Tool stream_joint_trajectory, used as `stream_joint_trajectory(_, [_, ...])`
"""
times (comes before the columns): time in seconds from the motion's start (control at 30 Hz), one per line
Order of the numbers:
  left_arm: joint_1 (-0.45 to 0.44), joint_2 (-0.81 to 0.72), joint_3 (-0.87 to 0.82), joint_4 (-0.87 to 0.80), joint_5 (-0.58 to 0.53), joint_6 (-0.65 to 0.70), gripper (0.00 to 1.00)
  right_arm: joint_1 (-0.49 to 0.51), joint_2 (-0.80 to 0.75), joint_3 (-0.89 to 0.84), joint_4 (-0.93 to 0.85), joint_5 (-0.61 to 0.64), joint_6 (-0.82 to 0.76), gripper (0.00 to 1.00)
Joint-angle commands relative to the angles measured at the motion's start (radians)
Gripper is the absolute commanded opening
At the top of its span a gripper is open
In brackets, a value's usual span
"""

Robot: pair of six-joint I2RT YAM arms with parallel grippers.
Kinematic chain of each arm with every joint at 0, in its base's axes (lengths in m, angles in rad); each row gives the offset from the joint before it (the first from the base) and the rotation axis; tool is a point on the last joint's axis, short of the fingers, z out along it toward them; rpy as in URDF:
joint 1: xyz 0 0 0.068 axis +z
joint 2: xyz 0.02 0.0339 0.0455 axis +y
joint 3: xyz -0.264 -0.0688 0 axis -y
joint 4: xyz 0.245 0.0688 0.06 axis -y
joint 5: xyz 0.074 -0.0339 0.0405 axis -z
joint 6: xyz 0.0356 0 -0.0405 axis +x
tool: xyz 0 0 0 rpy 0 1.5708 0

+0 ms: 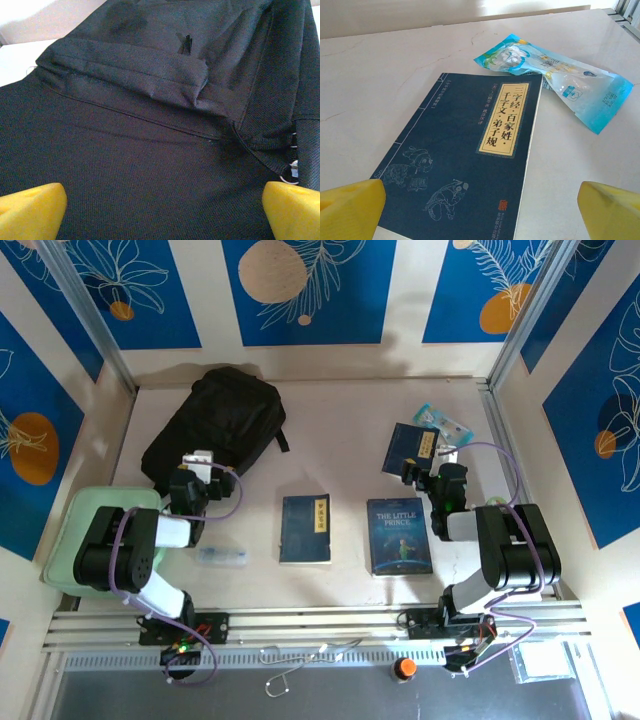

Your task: Pack books, pencil case, and school supplies into a backpack

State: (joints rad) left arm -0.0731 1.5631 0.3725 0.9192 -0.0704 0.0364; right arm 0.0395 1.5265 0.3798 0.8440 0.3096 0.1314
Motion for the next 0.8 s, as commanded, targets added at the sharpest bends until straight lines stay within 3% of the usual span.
stream_joint_trajectory(0.0, [0.006, 0.002, 0.006, 0.011, 0.028, 0.016, 1.0, 0.0, 0.0, 0.016, 0.01, -0.006, 0.008, 0.99])
stream_joint_trajectory(0.3, [0.006, -0.001, 0.0, 0.02, 0.027, 0.016, 1.0, 0.0, -0.005, 0.009, 0.021, -0.01, 0.006, 0.99])
stream_joint_trajectory(0.4, [0.002, -0.069, -0.034, 0.034, -0.002, 0.012, 1.0, 0.026, -0.064, 0.023, -0.053, -0.011, -0.032, 0.99])
stream_joint_trajectory(0.6, [0.0, -0.296, 0.064, -0.297, -0.105, -0.03, 1.0, 0.098, -0.224, 0.146, -0.362, 0.064, -0.052, 0.99])
stream_joint_trajectory(0.77, [-0.001, -0.395, 0.245, -0.655, -0.127, -0.197, 1.0, 0.156, -0.242, 0.367, -0.802, 0.041, 0.17, 0.99])
